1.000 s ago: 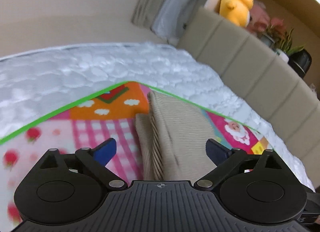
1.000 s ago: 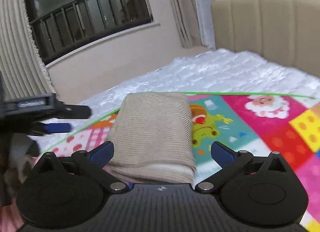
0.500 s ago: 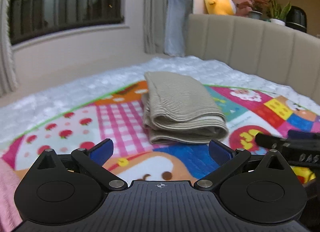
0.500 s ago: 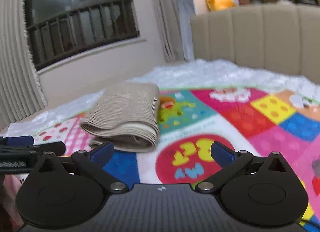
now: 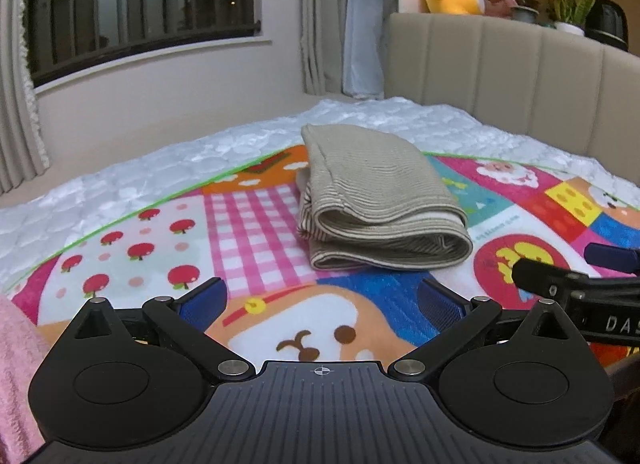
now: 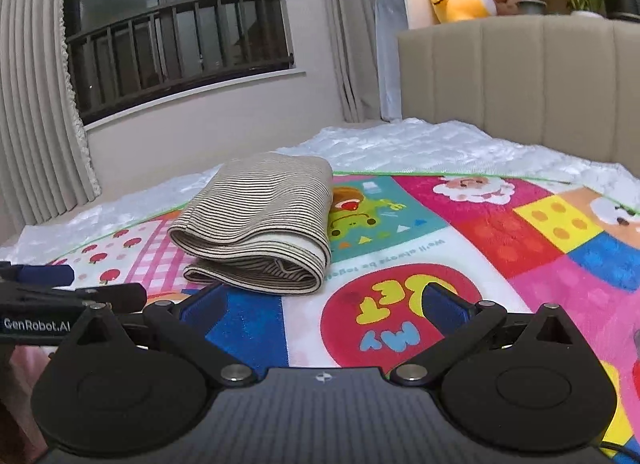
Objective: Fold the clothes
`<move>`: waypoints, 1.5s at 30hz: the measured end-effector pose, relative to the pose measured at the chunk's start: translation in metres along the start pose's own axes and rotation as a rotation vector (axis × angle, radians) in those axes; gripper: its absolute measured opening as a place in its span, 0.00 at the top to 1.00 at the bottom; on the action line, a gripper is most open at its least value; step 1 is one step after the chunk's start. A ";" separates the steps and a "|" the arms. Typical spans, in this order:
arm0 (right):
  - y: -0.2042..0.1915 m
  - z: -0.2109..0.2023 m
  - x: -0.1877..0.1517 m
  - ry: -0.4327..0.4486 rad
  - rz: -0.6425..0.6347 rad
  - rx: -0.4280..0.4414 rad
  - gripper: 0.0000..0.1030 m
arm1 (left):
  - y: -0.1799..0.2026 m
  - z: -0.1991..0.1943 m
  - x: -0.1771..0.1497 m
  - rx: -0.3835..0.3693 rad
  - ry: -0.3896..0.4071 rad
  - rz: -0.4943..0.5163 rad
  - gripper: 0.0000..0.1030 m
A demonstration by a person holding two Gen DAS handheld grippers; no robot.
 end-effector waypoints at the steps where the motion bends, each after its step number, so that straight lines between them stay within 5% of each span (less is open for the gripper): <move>1: 0.001 0.000 0.000 0.000 0.005 0.001 0.00 | 0.000 0.000 0.000 0.000 -0.001 0.002 0.00; 45: 0.004 0.002 -0.002 0.005 0.035 -0.019 0.00 | -0.003 0.000 0.001 -0.008 -0.001 -0.009 0.00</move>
Point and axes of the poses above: each gripper's, at about its wrist camera, not at the fingertips, and z roughly the way its jaws point, y to its right, x to its top, the point moved 2 cm from there along z, roughly the way its jaws point, and after that the axes turned 9 degrees about x, right-handed, at the moved point
